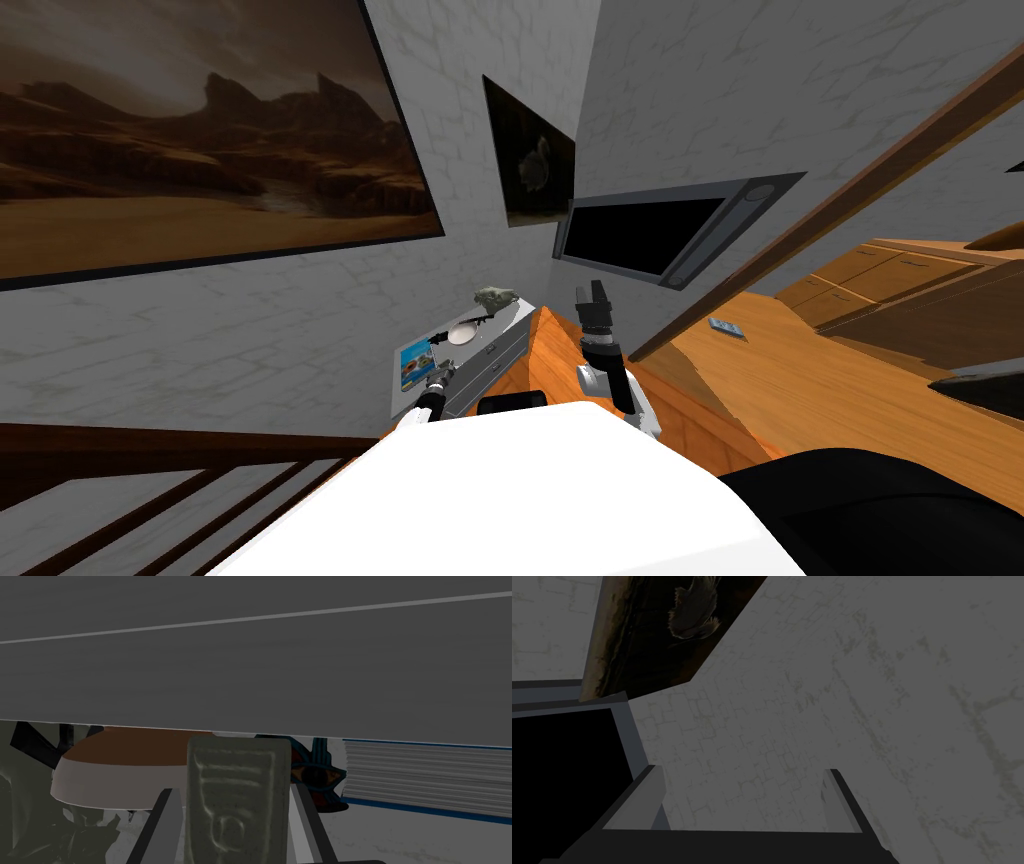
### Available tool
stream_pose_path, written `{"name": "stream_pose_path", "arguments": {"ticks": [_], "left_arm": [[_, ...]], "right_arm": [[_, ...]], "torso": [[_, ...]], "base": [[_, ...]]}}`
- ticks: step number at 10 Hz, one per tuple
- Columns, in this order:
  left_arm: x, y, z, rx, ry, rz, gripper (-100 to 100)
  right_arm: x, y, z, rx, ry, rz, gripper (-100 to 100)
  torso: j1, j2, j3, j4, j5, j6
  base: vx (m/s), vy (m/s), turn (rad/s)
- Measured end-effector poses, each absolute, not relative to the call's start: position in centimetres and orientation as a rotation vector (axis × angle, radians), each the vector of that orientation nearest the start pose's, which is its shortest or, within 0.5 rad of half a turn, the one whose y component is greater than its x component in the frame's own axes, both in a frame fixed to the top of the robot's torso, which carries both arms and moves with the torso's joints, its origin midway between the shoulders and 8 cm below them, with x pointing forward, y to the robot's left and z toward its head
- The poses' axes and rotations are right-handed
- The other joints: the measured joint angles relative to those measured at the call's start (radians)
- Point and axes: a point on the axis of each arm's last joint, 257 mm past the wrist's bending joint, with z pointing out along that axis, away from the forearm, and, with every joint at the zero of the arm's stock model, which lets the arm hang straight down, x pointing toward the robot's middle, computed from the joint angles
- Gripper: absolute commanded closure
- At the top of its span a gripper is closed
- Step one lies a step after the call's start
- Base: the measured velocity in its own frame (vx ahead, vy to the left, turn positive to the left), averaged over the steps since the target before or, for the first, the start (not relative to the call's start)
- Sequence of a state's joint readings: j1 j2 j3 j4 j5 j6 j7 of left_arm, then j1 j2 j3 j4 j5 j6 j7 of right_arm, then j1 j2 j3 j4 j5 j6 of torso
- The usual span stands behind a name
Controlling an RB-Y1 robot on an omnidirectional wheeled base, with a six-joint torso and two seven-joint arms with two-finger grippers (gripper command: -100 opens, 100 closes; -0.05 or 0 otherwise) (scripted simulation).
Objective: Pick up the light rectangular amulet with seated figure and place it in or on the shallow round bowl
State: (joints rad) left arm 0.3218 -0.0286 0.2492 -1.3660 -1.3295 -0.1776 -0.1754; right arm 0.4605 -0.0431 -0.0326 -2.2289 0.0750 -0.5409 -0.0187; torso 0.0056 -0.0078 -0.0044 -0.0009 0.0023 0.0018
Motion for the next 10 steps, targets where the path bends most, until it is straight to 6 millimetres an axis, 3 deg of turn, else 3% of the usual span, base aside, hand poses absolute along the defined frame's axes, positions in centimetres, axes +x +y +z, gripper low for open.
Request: {"name": "stream_pose_path", "arguments": {"ticks": [2, 3, 4, 8, 9, 10], "left_arm": [[36.6, 34.4, -45.7, -0.284, 2.013, 0.068, 100], [36.6, 34.4, -45.7, -0.284, 2.013, 0.067, 0], [36.6, 34.4, -45.7, -0.284, 2.013, 0.067, 100], [34.7, 34.8, -45.0, -0.296, 2.011, 0.075, 100], [34.7, 34.8, -45.0, -0.297, 2.010, 0.075, 0], [34.7, 34.8, -45.0, -0.297, 2.011, 0.075, 100]], "right_arm": [[35.0, -27.3, 2.2, 0.561, 0.668, 1.262, 0], [35.0, -27.3, 2.2, 0.561, 0.668, 1.262, 0], [35.0, -27.3, 2.2, 0.561, 0.668, 1.262, 0], [35.0, -27.3, 2.2, 0.561, 0.668, 1.262, 0], [35.0, -27.3, 2.2, 0.561, 0.668, 1.262, 0], [35.0, -27.3, 2.2, 0.561, 0.668, 1.262, 0]], "torso": [[0.000, 0.000, 0.000, 0.000, 0.000, 0.000], [0.000, 0.000, 0.000, 0.000, 0.000, 0.000], [0.000, 0.000, 0.000, 0.000, 0.000, 0.000], [-0.001, 0.001, 0.001, 0.000, -0.001, 0.000], [0.000, 0.001, 0.000, 0.000, 0.000, 0.000], [0.000, 0.000, 0.000, 0.000, 0.000, 0.000]], "base": [[0.000, 0.000, 0.000], [0.000, 0.000, 0.000], [0.000, -0.003, -0.053], [-0.006, -0.005, -0.026], [0.000, 0.000, 0.000], [0.000, -0.027, -0.020]]}}
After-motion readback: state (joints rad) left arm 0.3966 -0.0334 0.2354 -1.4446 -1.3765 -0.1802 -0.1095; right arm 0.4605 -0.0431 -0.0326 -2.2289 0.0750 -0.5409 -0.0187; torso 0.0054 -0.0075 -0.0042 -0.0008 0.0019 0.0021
